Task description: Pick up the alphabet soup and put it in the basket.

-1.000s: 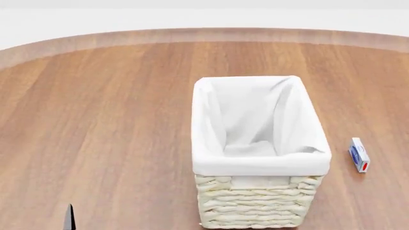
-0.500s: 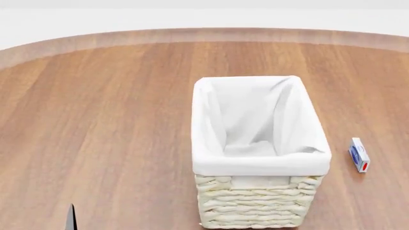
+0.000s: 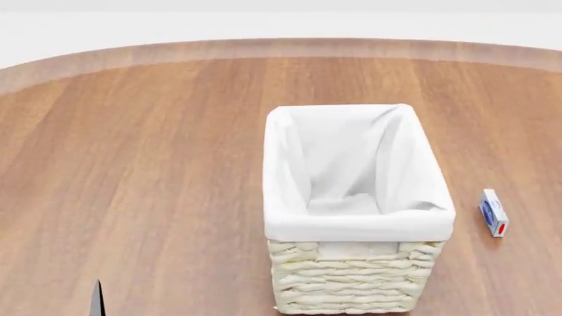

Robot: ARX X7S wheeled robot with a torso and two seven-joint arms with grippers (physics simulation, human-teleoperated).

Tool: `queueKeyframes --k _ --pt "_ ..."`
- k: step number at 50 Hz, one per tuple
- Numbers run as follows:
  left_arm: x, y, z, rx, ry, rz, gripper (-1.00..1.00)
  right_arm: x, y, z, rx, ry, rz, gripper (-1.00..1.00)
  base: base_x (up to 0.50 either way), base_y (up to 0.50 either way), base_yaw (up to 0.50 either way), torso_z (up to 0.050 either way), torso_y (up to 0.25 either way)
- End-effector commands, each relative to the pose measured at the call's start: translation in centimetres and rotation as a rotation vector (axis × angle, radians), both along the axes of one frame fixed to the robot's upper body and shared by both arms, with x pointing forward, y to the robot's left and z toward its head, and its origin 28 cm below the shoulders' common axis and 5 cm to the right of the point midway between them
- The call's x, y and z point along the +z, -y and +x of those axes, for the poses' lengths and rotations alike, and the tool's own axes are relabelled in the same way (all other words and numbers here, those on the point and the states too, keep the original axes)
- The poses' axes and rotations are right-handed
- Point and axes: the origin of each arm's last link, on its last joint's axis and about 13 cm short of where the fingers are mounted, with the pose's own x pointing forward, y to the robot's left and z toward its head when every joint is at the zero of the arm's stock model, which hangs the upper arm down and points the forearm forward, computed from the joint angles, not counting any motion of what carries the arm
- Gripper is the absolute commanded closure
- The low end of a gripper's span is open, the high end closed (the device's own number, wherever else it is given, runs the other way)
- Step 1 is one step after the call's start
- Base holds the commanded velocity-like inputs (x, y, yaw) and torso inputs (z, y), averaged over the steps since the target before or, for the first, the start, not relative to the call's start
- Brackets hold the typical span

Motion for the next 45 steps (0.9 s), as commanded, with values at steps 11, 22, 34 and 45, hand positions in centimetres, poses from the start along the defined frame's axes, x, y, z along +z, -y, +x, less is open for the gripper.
queueKeyframes --k 11,22,34,45 --pt "0.0 0.0 0.0 0.002 -0.002 0.000 -1.00 -1.0 0.1 0.5 -0.032 -0.010 0.022 -1.00 0.00 0.00 0.00 0.000 0.000" --pt "0.0 0.0 0.0 0.004 -0.004 0.002 -1.00 -1.6 -0.5 1.6 -0.007 -0.004 0.027 -1.00 0.00 0.00 0.00 0.000 0.000" --pt "-0.1 -0.1 0.0 0.004 -0.006 0.001 -1.00 -3.6 -0.3 2.1 -0.028 -0.029 0.037 -1.00 0.00 0.00 0.00 0.000 0.000" --pt "-0.1 0.0 0.1 0.003 -0.007 0.003 -1.00 -4.5 -0.1 2.3 -0.050 -0.050 0.037 -1.00 0.00 0.00 0.00 0.000 0.000"
